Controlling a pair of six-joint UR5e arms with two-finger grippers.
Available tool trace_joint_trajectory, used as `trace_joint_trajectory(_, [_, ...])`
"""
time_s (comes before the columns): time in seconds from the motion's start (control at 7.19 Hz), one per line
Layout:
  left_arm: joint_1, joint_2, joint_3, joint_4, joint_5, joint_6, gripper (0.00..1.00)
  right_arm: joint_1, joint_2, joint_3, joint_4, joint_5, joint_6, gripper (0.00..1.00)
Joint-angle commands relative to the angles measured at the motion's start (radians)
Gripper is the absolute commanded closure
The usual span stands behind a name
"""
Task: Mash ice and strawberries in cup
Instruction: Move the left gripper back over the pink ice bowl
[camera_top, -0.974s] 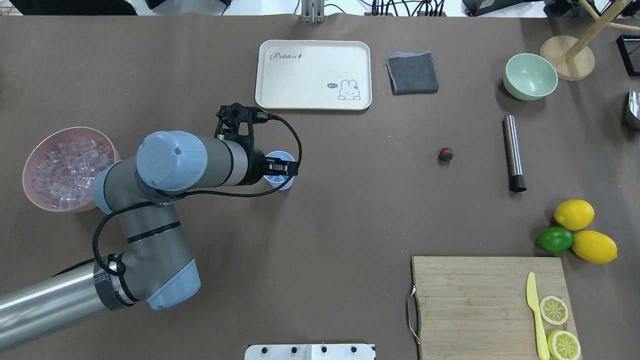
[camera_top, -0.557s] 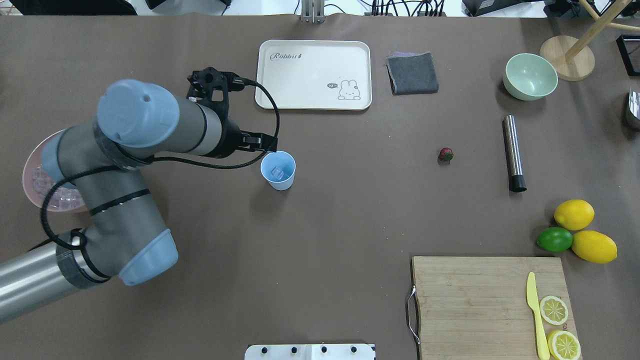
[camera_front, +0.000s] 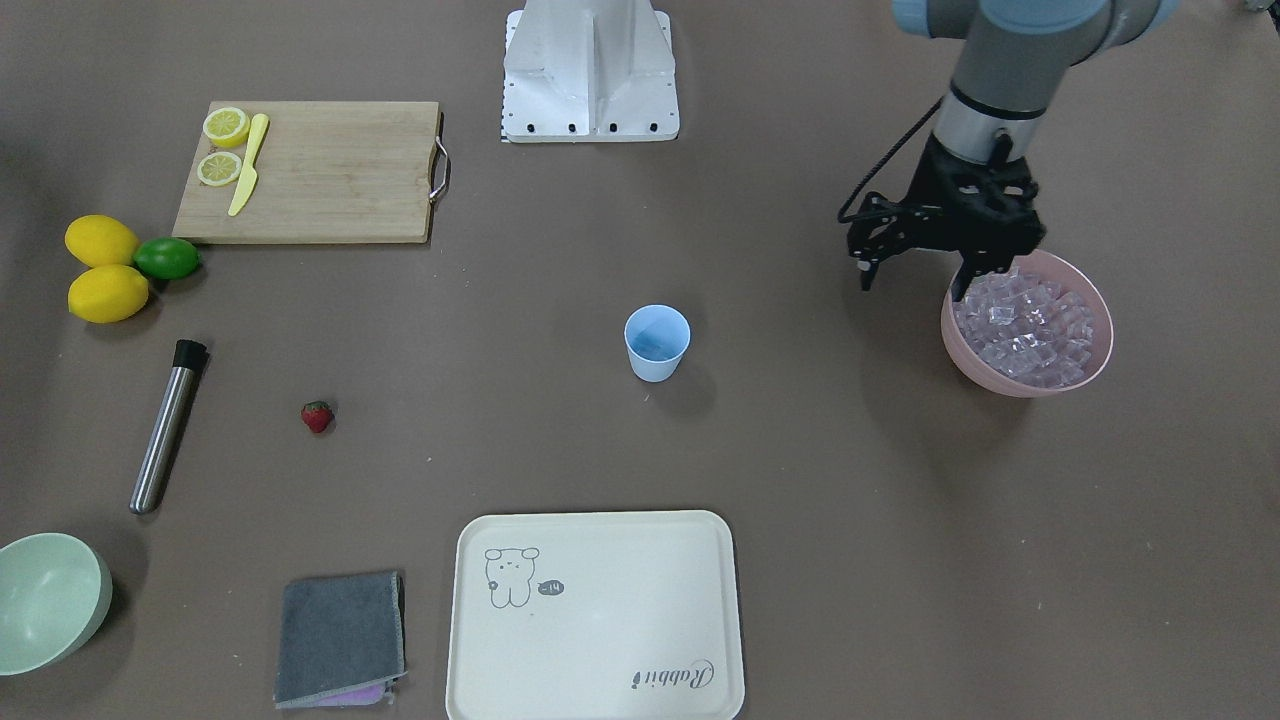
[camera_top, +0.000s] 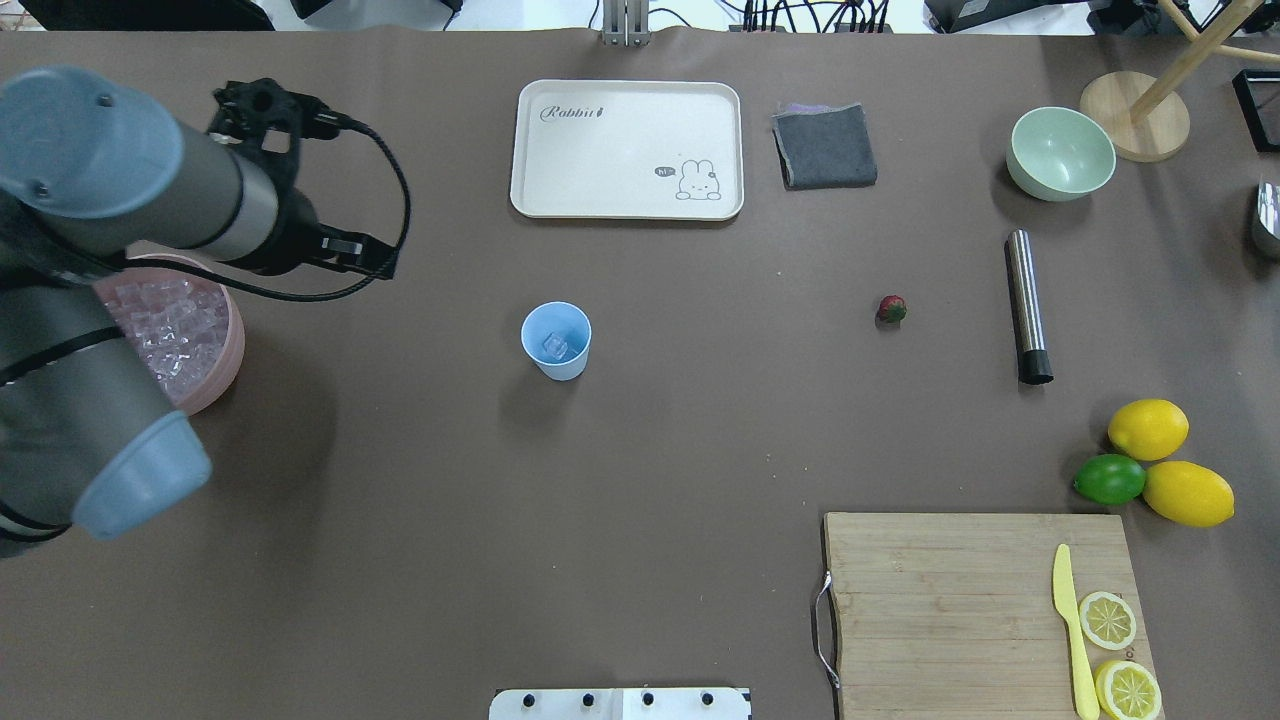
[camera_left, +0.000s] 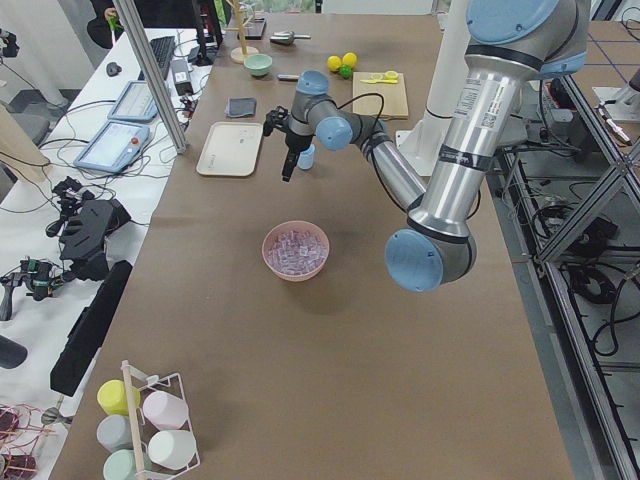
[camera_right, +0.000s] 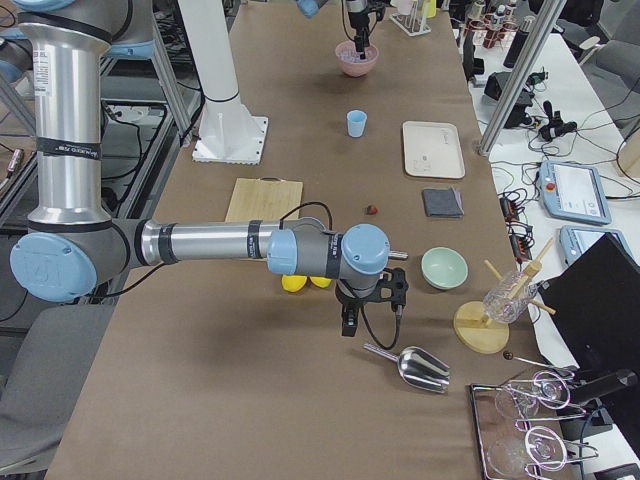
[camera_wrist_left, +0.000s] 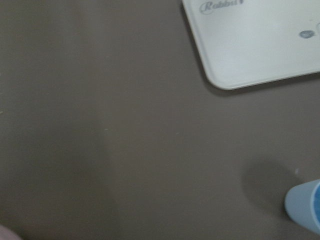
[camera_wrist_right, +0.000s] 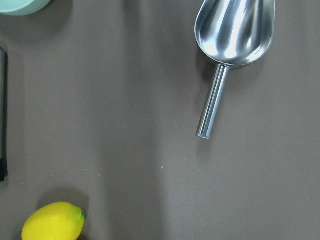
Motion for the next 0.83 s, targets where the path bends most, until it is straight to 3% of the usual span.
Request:
trace_joint_trajectory(0.0, [-0.104,0.137,-0.032,0.001,-0.048,0.008,0.02,-0.001,0.002,-0.002,0.0,-0.001,0.0,0.0])
trace_joint_trajectory(0.14, [-0.106,0.162,-0.021,0.0,-0.032,0.009,0.03,-0.001,0.002,0.0,0.0,0.001,-0.002,0.0])
trace_joint_trajectory(0.28, [-0.104,0.162,-0.006,0.0,-0.032,0.009,0.18,-0.001,0.0,0.001,0.0,0.001,-0.002,0.0])
trace_joint_trajectory(0.42, [-0.104,0.171,0.012,-0.001,-0.03,0.008,0.22,-0.001,0.0,0.0,0.0,0.001,-0.002,0.0])
trace_joint_trajectory(0.7, [-0.095,0.232,0.087,-0.15,-0.001,-0.006,0.21,-0.001,0.0,-0.003,0.0,0.001,-0.005,0.0])
